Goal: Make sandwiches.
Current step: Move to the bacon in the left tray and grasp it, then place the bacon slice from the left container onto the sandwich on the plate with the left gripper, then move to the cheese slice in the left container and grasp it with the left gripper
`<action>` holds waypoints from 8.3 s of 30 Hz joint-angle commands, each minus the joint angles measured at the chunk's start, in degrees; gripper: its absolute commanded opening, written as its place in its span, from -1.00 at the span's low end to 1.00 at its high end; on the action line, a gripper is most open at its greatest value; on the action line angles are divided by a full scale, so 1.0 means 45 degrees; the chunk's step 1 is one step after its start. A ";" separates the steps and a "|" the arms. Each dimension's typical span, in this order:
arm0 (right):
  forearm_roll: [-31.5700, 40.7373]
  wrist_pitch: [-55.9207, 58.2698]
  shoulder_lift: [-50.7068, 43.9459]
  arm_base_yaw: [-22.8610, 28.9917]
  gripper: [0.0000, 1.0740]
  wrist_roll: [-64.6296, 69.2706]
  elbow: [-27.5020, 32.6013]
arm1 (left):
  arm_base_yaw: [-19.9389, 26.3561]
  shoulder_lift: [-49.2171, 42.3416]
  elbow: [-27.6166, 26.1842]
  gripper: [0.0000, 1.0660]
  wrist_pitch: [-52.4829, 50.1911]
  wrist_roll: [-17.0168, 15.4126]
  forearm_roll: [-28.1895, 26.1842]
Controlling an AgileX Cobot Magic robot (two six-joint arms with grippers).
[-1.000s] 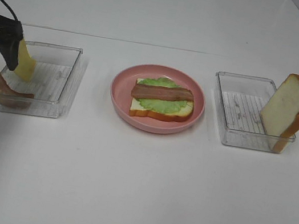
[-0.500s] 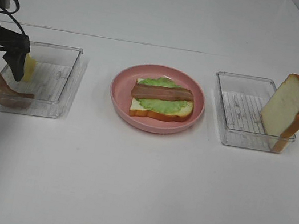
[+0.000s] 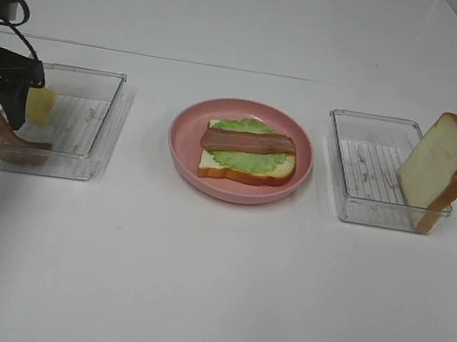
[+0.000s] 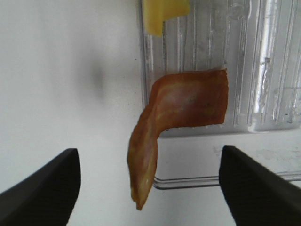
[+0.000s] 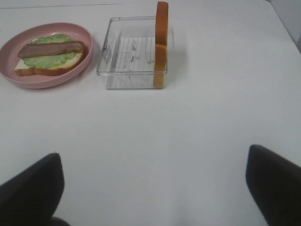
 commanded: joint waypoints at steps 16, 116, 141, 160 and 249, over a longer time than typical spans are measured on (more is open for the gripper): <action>0.0000 -0.0115 -0.0395 -0.0013 0.83 -0.0076 0.0038 | -0.0076 0.0038 -0.0064 -0.03 -0.0089 -0.0178 -0.0229; 0.0000 -0.0115 -0.0395 -0.0013 0.83 -0.0076 0.0038 | -0.6494 0.5602 -1.0619 -1.00 0.0242 0.0446 -0.1439; 0.0000 -0.0115 -0.0395 -0.0013 0.83 -0.0076 0.0038 | -0.6494 0.5577 -1.1803 0.92 0.1974 -0.0904 0.0306; -0.0064 -0.0115 -0.0382 -0.0013 0.83 -0.0076 0.0038 | -0.4953 0.4367 -1.2860 0.92 0.3743 -0.0789 0.0509; -0.0064 -0.0115 -0.0382 -0.0013 0.83 -0.0076 0.0038 | -0.0076 0.3973 -0.7130 -0.75 0.2559 0.0777 0.0318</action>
